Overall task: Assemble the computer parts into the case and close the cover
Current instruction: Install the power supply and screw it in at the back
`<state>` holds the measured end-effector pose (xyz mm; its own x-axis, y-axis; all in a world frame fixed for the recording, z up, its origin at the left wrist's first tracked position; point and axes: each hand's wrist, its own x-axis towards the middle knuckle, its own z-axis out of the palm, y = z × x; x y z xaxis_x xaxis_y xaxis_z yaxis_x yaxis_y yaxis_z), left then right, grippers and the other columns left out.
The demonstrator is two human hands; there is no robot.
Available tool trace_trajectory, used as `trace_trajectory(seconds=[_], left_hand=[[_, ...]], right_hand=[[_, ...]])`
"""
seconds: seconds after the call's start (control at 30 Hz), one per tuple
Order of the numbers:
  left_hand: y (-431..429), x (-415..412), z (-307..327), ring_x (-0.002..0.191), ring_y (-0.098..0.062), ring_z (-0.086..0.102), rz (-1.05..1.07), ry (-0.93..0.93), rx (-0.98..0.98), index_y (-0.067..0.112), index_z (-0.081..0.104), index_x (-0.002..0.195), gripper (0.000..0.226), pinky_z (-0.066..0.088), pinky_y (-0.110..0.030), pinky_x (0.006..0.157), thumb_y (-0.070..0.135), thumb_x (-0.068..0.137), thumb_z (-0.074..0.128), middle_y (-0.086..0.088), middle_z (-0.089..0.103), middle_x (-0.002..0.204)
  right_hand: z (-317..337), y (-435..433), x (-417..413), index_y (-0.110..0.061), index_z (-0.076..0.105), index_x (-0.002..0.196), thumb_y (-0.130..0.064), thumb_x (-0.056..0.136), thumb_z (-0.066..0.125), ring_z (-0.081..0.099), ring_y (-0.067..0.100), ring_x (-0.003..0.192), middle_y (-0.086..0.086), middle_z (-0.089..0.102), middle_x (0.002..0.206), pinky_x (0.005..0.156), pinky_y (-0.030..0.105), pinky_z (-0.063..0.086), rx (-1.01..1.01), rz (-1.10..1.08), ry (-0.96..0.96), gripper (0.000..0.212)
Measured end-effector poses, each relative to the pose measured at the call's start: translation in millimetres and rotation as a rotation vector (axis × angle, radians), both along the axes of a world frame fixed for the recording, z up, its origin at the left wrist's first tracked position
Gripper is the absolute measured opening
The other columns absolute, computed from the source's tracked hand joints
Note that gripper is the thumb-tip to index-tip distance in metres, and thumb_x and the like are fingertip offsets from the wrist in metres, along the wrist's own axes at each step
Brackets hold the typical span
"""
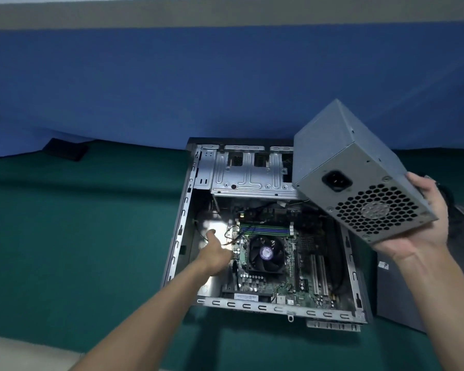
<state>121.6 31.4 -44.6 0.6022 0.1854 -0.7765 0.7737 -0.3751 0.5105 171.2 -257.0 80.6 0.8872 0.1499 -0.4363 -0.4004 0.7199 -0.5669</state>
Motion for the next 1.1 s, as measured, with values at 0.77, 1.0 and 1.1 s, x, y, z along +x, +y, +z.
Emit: trace_trajectory(seconds=[0.77,1.0,1.1], left_hand=[[55.8,83.8,57.9,0.099,-0.022,0.053,-0.685,-0.845,1.024,0.015,0.071,0.103,0.024,0.041,-0.031,0.067,0.033,0.093,0.059,-0.003,0.064,0.102],[71.9,84.9,32.6,0.118,-0.026,0.044,-0.485,-0.851,0.842,0.007,0.058,0.114,0.036,0.043,-0.042,0.091,0.035,0.092,0.058,-0.010,0.051,0.127],[73.4,83.9,22.1,0.134,-0.025,0.032,-0.365,-0.866,0.594,0.004,0.049,0.129,0.048,0.032,-0.040,0.109,0.036,0.094,0.053,-0.011,0.041,0.143]], right_hand=[[18.0,-19.2,-25.8,-0.016,0.057,0.111,-0.029,0.097,0.016,0.069,0.013,0.071,-0.005,0.070,0.089,0.058,0.030,0.059,-0.158,0.013,0.002,0.046],[11.1,37.6,-37.1,-0.021,0.076,0.085,-0.012,0.062,0.048,0.071,0.021,0.078,0.000,0.074,0.090,0.056,0.039,0.058,-0.250,0.191,-0.014,0.037],[0.8,69.4,-33.2,-0.030,0.055,0.127,-0.003,0.050,0.061,0.069,0.023,0.089,0.007,0.070,0.105,0.070,0.043,0.057,-0.399,0.365,-0.145,0.082]])
